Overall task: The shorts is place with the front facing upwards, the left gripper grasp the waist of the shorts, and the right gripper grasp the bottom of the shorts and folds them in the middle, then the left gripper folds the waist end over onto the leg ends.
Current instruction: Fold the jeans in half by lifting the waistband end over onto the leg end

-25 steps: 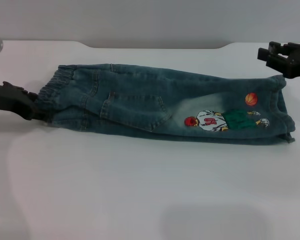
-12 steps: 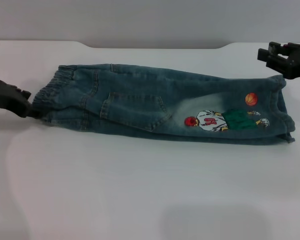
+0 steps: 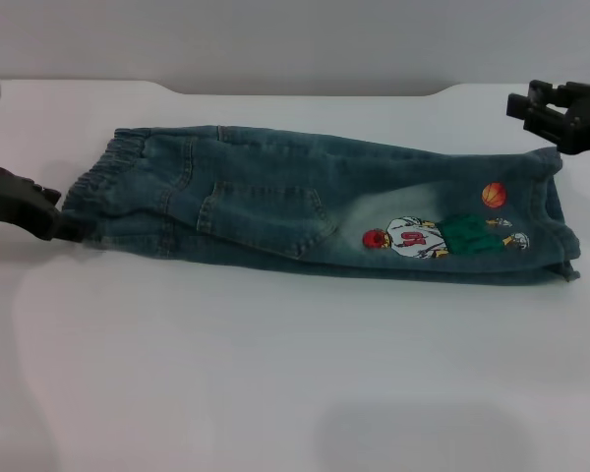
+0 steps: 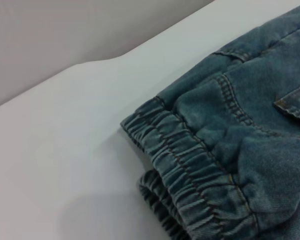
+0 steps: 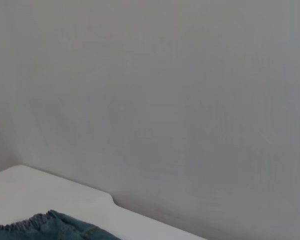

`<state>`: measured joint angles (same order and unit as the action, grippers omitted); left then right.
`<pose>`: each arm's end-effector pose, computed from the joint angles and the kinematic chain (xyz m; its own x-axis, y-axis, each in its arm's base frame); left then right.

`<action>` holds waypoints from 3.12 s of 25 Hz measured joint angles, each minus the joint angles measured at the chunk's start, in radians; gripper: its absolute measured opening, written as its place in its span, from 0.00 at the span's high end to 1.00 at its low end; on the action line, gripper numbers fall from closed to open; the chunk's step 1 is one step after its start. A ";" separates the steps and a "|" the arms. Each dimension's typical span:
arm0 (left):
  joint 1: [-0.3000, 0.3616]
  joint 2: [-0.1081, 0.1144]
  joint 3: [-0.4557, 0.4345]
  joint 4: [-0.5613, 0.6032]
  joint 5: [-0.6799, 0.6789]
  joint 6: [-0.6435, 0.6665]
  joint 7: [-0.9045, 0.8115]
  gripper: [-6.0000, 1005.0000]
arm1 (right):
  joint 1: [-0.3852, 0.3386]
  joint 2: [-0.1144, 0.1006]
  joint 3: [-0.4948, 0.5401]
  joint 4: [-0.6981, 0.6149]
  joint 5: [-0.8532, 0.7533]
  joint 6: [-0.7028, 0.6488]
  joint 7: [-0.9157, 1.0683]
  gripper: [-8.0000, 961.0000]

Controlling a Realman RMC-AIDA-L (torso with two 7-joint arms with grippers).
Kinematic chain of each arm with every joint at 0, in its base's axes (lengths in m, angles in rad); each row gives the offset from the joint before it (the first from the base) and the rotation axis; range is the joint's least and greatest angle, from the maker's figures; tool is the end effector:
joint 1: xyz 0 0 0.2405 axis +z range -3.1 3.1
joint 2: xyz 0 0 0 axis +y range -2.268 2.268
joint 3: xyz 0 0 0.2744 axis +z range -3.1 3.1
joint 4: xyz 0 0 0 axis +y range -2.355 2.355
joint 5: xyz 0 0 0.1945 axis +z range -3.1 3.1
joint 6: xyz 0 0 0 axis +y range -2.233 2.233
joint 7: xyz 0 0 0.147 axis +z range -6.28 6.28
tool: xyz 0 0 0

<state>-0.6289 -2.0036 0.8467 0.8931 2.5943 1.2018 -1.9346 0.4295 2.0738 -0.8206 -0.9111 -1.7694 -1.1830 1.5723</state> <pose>-0.3106 0.3950 0.0454 0.7953 0.6061 -0.0097 0.4905 -0.6528 -0.5773 0.2759 0.3722 0.0468 0.7389 -0.2935 -0.6065 -0.6257 -0.6330 -0.4559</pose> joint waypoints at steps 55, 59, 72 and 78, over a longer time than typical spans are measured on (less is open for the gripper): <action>-0.029 -0.052 0.063 0.104 -0.034 0.012 -0.097 0.96 | 0.016 0.000 0.006 0.030 0.005 0.056 -0.034 0.63; -0.027 -0.052 0.070 0.154 -0.062 0.044 -0.100 0.96 | 0.017 0.002 0.001 0.049 0.031 0.074 -0.059 0.63; -0.016 -0.053 0.156 0.445 -0.222 0.202 -0.131 0.95 | 0.073 -0.001 0.000 0.217 0.099 0.106 -0.210 0.63; -0.031 -0.053 0.216 0.511 -0.230 0.234 -0.160 0.96 | 0.118 0.001 0.000 0.294 0.104 0.118 -0.219 0.63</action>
<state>-0.6598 -2.0567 1.0631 1.4039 2.3647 1.4362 -2.0943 0.5477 2.0750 -0.8207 -0.6167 -1.6653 -1.0649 1.3530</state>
